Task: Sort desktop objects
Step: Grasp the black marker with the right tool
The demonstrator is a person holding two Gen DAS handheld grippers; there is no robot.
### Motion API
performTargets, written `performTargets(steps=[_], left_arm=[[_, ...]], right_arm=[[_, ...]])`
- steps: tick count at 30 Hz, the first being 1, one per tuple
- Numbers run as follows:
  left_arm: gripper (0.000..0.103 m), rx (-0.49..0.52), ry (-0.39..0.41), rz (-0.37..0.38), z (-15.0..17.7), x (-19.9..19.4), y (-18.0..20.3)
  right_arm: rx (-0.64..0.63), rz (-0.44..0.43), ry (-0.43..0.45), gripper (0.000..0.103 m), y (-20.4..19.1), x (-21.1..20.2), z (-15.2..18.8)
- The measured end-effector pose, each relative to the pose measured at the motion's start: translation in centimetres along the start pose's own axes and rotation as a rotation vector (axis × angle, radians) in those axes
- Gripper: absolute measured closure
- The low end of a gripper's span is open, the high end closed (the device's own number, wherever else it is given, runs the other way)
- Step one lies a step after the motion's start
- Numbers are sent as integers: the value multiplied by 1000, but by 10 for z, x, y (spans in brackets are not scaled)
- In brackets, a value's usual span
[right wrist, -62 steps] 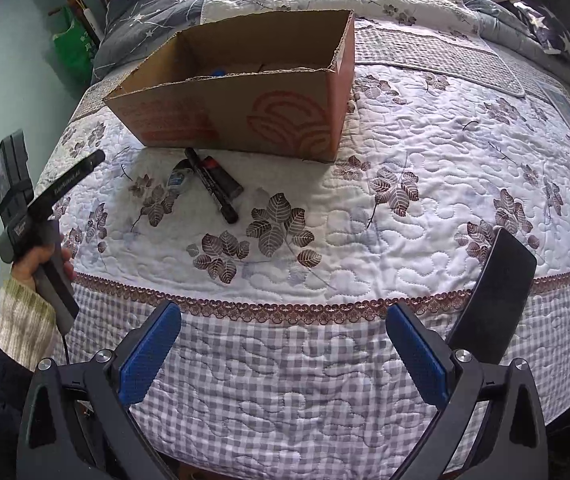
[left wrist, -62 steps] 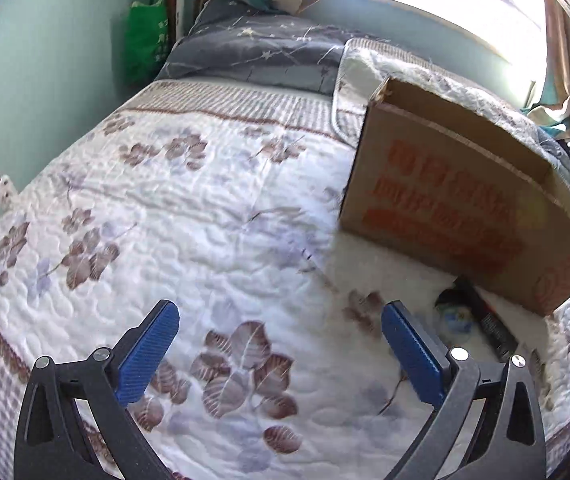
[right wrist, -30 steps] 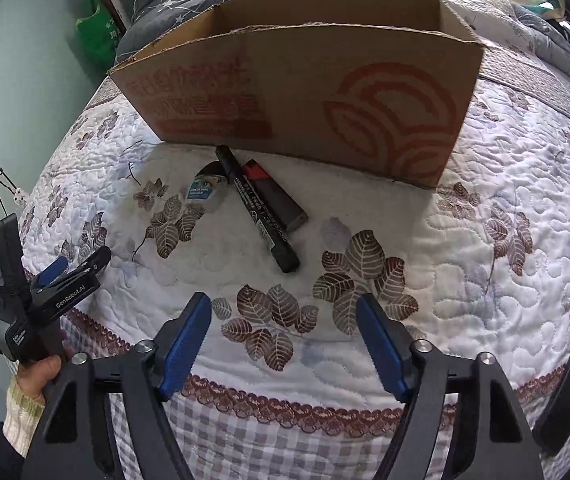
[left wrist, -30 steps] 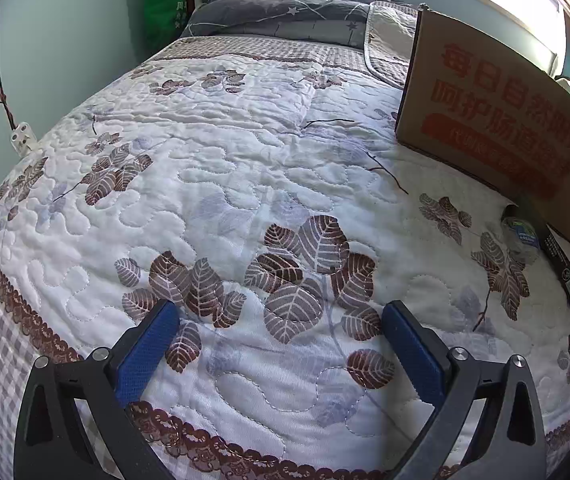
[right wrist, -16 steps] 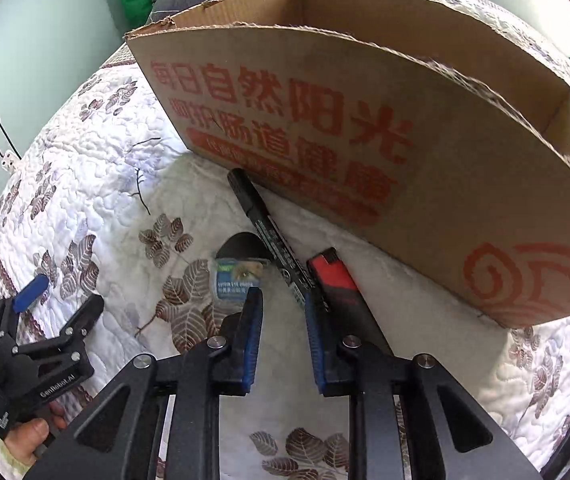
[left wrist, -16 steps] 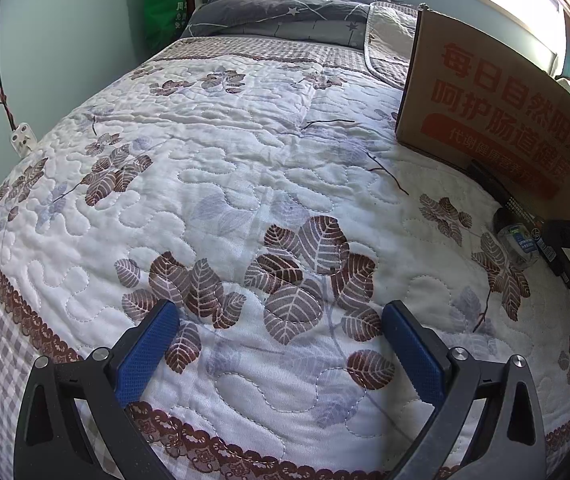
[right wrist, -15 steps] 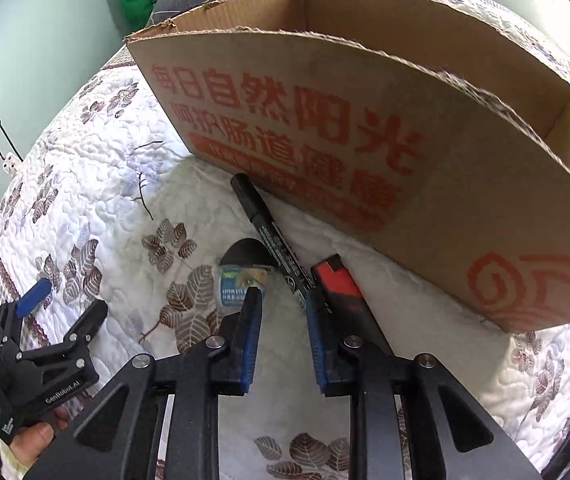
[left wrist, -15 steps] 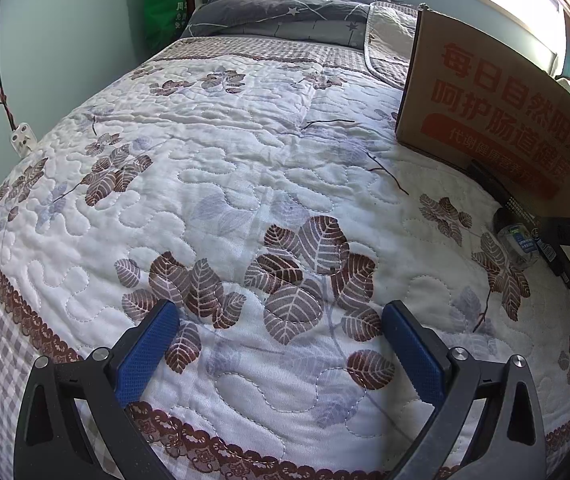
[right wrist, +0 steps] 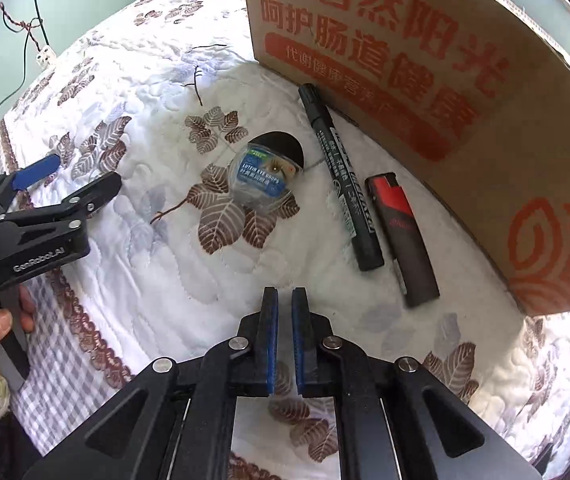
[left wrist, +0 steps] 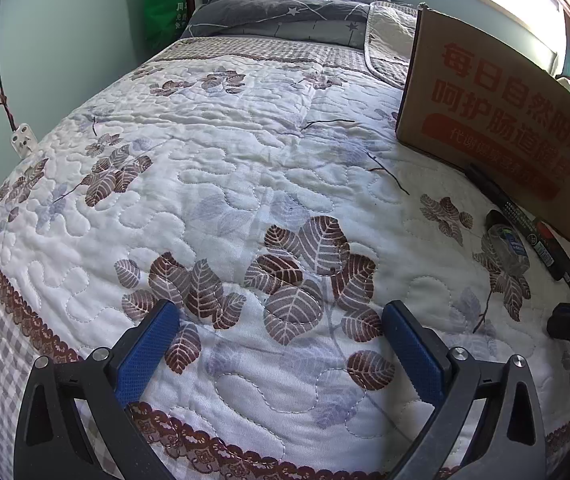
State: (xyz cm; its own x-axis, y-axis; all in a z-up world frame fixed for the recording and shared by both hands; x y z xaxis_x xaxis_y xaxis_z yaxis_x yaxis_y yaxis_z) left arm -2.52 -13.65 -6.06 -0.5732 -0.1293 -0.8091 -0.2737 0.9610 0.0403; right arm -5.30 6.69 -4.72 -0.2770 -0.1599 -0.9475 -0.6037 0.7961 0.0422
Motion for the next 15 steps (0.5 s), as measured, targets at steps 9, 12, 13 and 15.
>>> performTargets(steps=[9,12,13,15], left_arm=[[0,-1,0,0,0,0,0],[0,0,1,-2,0,1,0],[0,1,1,-2,0,1,0],[0,1,0,-2,0,1,0]], right_arm=[[100,9,76,81,27,1,-69],[67,41,58,81,27,16,-76],[52,56,54,81,27,20,-78],[48,57,-3,81,27,35,-75]])
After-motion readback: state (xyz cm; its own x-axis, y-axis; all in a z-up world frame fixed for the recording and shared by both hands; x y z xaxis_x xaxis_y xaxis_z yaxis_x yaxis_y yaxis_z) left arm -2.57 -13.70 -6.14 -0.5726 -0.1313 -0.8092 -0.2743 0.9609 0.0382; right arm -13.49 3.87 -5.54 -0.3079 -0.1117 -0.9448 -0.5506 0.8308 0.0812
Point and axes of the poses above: each gripper's, at about its wrist camera, not at the fingertips, and x roughly the way its jaws point, y to its right, z to its underside, the point moved 9 cm from there along x, roughly the way its jaws point, and after that the axes turned 6 degrees about z, right-handed, at the moved point
